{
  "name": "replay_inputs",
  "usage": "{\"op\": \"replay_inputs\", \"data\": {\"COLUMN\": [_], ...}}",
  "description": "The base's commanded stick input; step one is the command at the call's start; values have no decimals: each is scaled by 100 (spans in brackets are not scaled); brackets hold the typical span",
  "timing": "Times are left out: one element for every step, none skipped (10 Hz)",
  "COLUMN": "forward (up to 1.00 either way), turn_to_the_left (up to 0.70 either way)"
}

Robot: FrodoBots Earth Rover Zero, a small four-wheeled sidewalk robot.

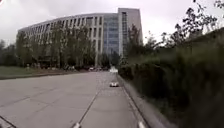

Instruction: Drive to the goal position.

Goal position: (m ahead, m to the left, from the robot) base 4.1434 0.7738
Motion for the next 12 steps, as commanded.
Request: {"op": "replay_inputs", "data": {"forward": [70,70,70,70,70,70,70,70,70,70,70,70], "turn_to_the_left": [0,0,0,0,0,0,0,0,0,0,0,0]}}
